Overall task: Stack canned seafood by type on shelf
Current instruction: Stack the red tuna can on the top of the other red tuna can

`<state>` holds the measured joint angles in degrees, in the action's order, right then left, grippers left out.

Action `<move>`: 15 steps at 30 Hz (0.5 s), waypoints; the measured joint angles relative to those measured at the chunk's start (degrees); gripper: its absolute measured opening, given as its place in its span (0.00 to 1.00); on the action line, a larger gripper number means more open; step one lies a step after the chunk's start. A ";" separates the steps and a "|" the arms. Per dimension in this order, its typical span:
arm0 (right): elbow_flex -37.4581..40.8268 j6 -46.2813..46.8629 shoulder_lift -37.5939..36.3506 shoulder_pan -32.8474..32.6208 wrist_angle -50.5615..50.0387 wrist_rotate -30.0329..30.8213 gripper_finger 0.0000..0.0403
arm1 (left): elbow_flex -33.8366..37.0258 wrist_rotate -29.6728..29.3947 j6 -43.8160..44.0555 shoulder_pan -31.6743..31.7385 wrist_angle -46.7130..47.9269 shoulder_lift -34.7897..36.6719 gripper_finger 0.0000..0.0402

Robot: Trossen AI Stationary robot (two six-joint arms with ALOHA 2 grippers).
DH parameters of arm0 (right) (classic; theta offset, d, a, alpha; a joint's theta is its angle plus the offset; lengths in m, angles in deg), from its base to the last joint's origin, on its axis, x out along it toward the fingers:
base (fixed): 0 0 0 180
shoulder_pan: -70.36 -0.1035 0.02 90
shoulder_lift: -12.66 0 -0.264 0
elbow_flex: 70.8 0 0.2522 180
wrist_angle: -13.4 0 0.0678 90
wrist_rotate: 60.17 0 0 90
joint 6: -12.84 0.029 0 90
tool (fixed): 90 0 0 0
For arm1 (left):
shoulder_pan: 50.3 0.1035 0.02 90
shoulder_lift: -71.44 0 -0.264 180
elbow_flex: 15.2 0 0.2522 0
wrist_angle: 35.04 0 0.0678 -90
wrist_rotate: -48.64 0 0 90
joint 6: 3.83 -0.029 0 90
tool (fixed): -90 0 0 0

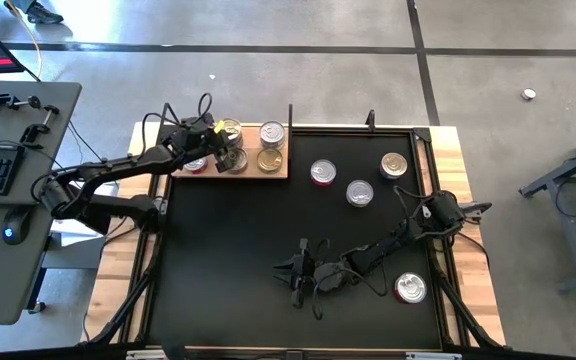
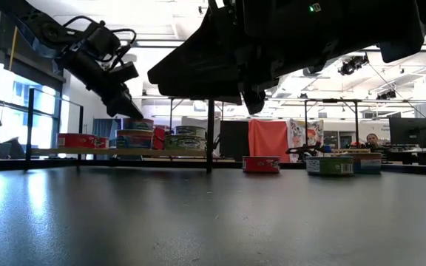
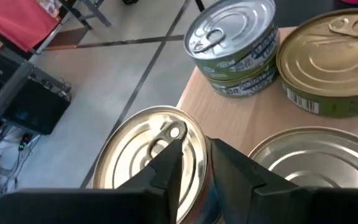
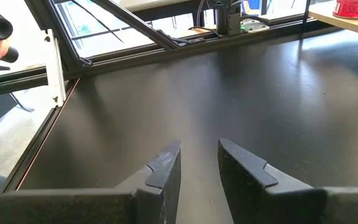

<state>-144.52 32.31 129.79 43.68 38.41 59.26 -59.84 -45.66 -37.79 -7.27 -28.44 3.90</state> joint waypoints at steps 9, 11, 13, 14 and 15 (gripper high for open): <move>0.01 0.68 -0.91 -1.15 -2.12 -1.03 0.24 | -1.46 -1.29 9.26 -10.79 2.39 9.11 0.21; 0.00 1.89 -2.47 -2.47 -4.93 -2.97 0.24 | -1.52 -1.13 8.24 -16.81 4.13 11.82 0.21; 0.00 3.41 -4.31 -4.23 -8.92 -5.30 0.24 | -1.51 -2.06 7.54 -23.84 5.44 13.75 0.20; -0.02 4.62 -5.23 -5.29 -11.23 -5.72 0.24 | -1.49 -3.17 7.61 -27.61 5.84 14.35 0.19; -0.03 6.12 -6.25 -6.52 -14.05 -5.65 0.24 | -1.49 -4.60 8.06 -31.49 5.94 14.71 0.18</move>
<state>-144.55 38.43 123.54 37.17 24.36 53.61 -61.32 -50.26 -29.73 -38.76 -22.50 18.62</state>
